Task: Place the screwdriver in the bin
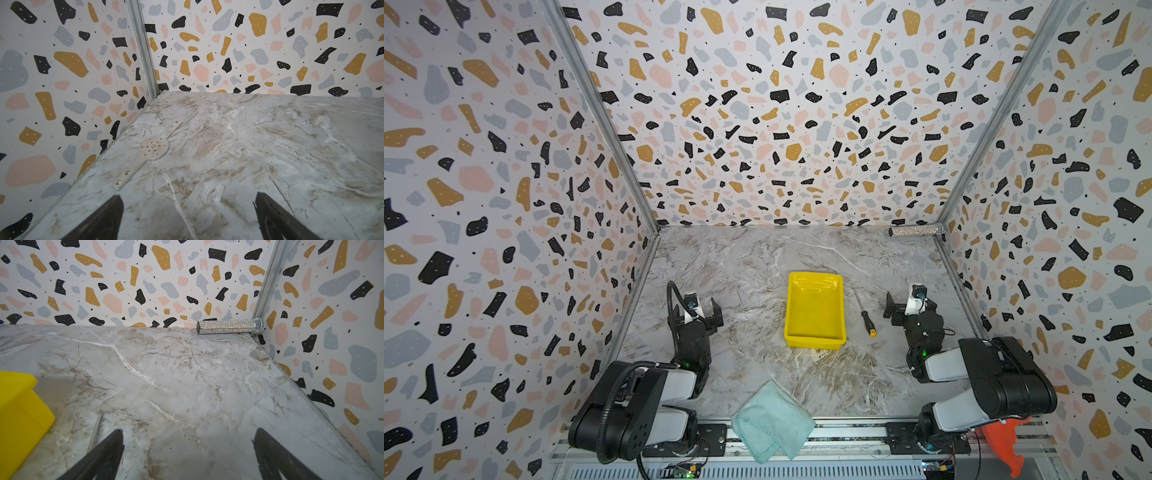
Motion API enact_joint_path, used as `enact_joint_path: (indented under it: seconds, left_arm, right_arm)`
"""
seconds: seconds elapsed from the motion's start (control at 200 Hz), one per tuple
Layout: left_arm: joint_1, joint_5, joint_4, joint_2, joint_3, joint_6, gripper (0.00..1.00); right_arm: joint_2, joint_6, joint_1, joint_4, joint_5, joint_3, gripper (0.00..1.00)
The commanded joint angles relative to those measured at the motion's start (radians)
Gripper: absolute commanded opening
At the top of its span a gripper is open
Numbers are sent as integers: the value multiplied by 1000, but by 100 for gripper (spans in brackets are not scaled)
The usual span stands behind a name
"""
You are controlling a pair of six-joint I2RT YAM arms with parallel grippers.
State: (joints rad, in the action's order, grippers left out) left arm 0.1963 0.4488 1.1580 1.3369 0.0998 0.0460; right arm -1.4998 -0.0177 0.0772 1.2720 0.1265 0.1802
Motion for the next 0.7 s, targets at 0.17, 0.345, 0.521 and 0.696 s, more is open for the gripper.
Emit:
enact_joint_path:
  seconds: [0.17,0.345,0.521,0.696]
  left_arm:
    - [-5,-7,51,-10,5,7,100]
    - [3,4,62,-24,-6,0,100]
    - [81,286,-354,-196,132,79,100]
    - [140,353,-532,-340,186,111,100]
  right_arm:
    - [13,-7,-3,14,-1,4,99]
    - [63,9,30,135,62,-74,99]
    - [225,28,109,92,241,-124,99]
    - [594,-179,159,-795,324,164,99]
